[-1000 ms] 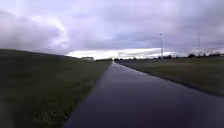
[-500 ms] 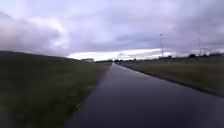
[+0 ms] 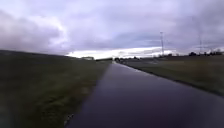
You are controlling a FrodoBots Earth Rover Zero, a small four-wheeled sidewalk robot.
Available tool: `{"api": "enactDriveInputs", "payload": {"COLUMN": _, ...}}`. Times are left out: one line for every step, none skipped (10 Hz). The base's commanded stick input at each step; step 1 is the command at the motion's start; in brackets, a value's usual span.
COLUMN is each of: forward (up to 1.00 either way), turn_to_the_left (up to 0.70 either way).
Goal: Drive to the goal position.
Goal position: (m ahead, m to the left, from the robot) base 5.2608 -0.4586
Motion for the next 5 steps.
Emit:
{"api": "enactDriveInputs", "payload": {"forward": 0.70, "turn_to_the_left": 0.00}}
{"api": "enactDriveInputs", "payload": {"forward": 0.70, "turn_to_the_left": 0.00}}
{"api": "enactDriveInputs", "payload": {"forward": 0.70, "turn_to_the_left": 0.00}}
{"api": "enactDriveInputs", "payload": {"forward": 0.70, "turn_to_the_left": 0.00}}
{"api": "enactDriveInputs", "payload": {"forward": 0.70, "turn_to_the_left": 0.00}}
